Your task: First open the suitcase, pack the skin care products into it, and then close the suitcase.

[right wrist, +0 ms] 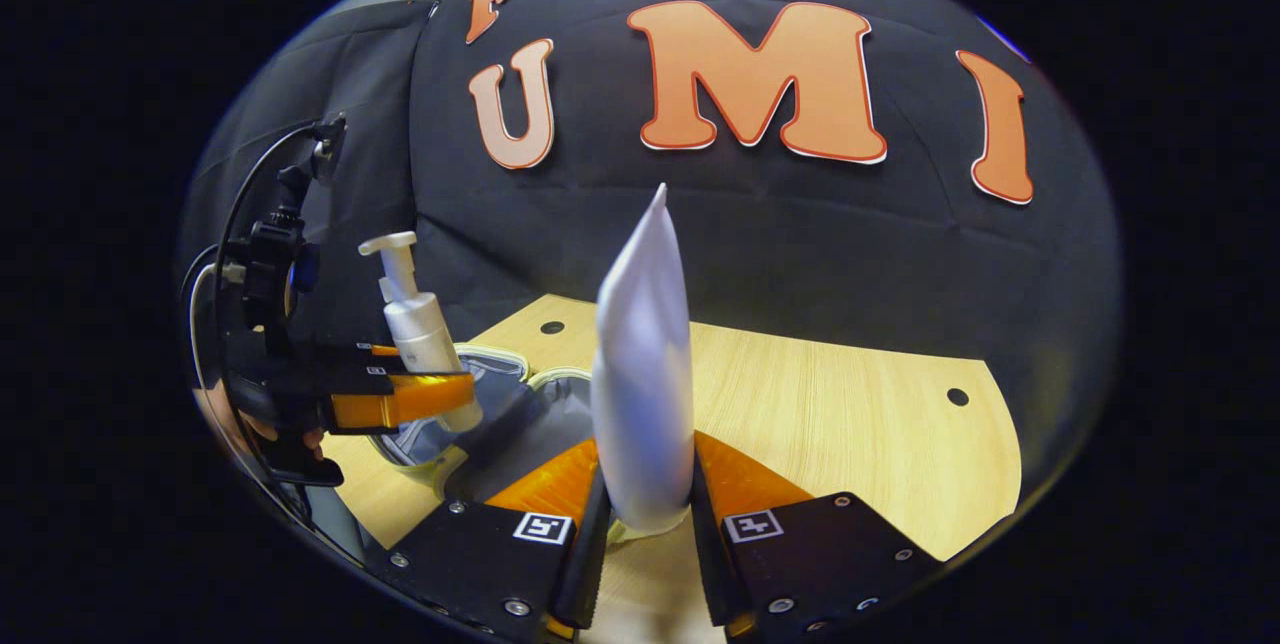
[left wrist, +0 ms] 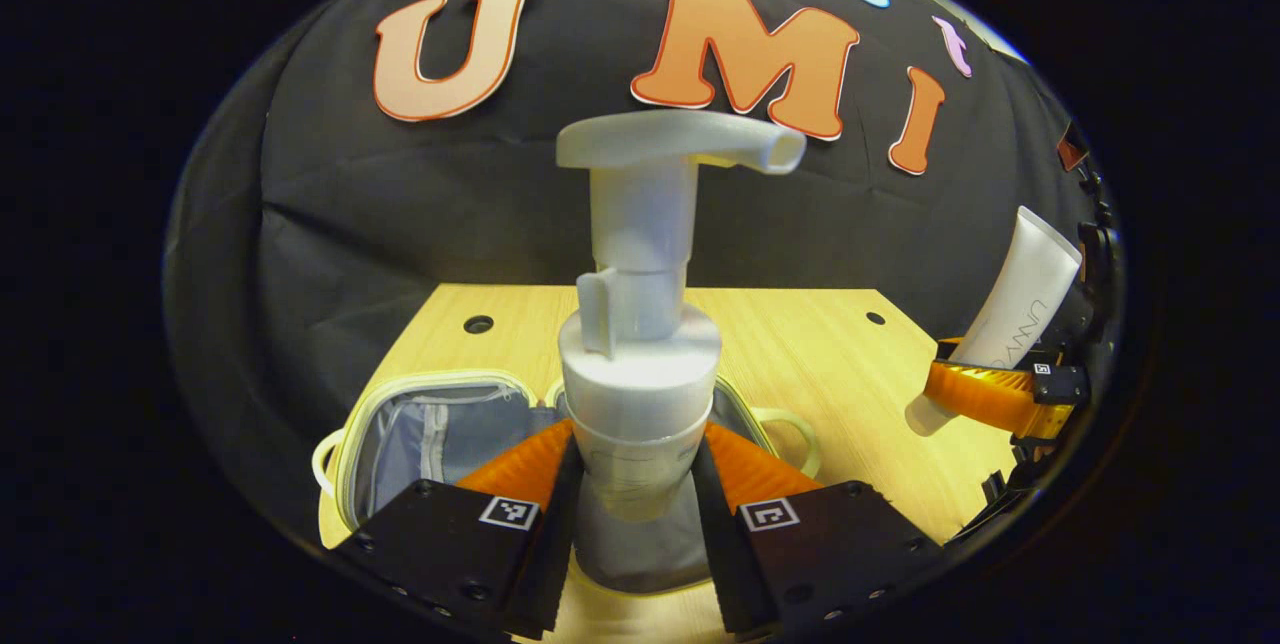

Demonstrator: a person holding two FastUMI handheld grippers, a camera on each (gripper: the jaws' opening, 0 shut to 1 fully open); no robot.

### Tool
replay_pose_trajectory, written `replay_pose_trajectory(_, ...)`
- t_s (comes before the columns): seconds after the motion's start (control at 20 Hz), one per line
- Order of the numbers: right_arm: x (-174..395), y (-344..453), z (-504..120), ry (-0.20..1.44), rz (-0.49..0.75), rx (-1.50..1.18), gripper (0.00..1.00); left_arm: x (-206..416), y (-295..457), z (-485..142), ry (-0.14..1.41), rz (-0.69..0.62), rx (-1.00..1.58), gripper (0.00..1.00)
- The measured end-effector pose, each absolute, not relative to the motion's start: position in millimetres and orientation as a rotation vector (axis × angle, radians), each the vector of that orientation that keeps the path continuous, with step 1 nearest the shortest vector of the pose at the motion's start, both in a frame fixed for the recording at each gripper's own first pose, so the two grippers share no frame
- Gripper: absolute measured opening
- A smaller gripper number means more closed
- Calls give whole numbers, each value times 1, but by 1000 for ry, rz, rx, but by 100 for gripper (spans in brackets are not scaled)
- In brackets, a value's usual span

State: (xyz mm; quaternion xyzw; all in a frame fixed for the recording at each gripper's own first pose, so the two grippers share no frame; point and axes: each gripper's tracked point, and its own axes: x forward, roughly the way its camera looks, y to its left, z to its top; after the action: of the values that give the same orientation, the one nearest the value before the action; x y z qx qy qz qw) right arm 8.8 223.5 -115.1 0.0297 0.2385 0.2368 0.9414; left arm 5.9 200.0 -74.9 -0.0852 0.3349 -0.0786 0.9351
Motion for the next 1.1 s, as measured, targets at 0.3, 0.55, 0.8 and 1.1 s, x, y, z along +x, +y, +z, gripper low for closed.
replay_pose_trajectory(0.3,1,252,-127,524,440,66,42,-3,192,-114,807,-256,-164,58)
replay_pose_trajectory(0.55,-4,262,-145,574,477,45,42,-2,178,-140,909,-279,-122,59)
replay_pose_trajectory(0.8,6,258,-165,620,507,72,42,-19,161,-168,1033,-238,-141,59)
replay_pose_trajectory(1.1,20,256,-180,655,535,91,42,-24,162,-201,1205,-188,-121,59)
